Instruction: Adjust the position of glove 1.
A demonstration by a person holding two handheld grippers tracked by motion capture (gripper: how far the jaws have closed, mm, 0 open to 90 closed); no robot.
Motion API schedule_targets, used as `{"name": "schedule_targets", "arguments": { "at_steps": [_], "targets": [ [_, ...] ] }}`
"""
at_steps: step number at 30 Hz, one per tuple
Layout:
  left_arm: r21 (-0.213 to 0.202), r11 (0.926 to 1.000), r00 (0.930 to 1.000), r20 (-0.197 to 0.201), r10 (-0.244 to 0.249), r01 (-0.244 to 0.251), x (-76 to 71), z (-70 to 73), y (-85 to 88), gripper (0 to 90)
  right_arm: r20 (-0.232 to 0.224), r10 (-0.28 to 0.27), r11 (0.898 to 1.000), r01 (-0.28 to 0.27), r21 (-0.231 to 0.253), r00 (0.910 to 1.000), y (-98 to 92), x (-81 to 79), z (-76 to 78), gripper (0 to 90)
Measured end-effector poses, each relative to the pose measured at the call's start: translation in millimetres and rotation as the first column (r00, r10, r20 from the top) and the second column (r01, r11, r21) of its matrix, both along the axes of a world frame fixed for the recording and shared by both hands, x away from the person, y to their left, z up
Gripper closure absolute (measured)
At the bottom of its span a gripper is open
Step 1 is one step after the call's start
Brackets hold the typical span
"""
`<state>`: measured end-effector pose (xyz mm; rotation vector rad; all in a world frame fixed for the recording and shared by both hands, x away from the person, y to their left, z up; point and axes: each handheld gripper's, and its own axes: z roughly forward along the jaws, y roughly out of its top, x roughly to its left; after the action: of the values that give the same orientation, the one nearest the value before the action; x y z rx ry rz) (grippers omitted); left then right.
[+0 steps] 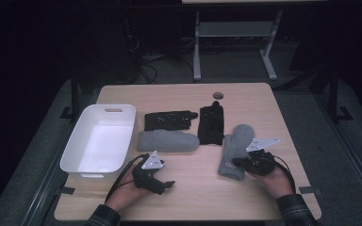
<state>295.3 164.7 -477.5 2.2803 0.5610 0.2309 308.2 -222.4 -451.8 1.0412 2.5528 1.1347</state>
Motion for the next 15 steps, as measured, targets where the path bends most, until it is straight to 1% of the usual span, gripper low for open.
{"name": "schedule_targets", "arguments": {
  "at_steps": [1,2,3,4,6,8,10,11,15],
  "targets": [
    [0.001,1.0000,1.0000,0.003,-0.001,0.001,0.2,0.1,0.1,12.4,-0.002,0.013,1.000,-0.013,0.001,0.9999,2.3,-5.1,0.0,90.0],
    [-0.002,1.0000,1.0000,-0.004,0.003,-0.003,-0.3,-0.1,-0.1,12.4,0.001,0.019,1.000,-0.019,0.002,0.9998,3.7,-7.6,0.0,90.0],
    [-0.002,1.0000,1.0000,-0.004,0.003,-0.003,-0.3,-0.1,-0.1,12.4,-0.007,0.021,1.000,-0.021,0.003,0.9998,5.3,-10.9,0.4,90.0],
    [-0.003,1.0000,1.0000,-0.004,0.004,-0.004,-0.4,-0.2,-0.2,12.4,-0.007,0.021,1.000,-0.021,0.003,0.9998,5.3,-10.9,0.4,90.0],
    [-0.002,1.0000,1.0000,-0.004,0.003,-0.003,-0.4,-0.1,-0.1,12.4,0.006,0.053,0.999,-0.053,-0.004,0.9986,9.3,-17.7,1.1,90.0],
    [-0.002,1.0000,1.0000,-0.004,0.003,-0.003,-0.4,-0.1,-0.1,12.4,0.000,0.054,0.999,-0.054,-0.005,0.9985,10.9,-20.4,1.7,90.0],
    [-0.009,0.9999,1.0000,-0.006,0.007,-0.007,-0.7,-0.4,-0.5,12.3,-0.002,0.078,0.997,-0.078,0.001,0.9970,14.6,-26.5,1.5,90.0],
    [0.002,1.0000,1.0000,-0.004,0.001,-0.001,-0.2,0.1,0.1,12.4,-0.001,0.086,0.996,-0.086,0.004,0.9963,15.9,-28.5,1.2,90.0],
    [0.006,1.0000,1.0000,-0.003,-0.002,0.002,0.0,0.3,0.4,12.4,0.000,0.093,0.996,-0.093,0.004,0.9957,19.4,-34.5,2.0,90.0]
  ]
}}
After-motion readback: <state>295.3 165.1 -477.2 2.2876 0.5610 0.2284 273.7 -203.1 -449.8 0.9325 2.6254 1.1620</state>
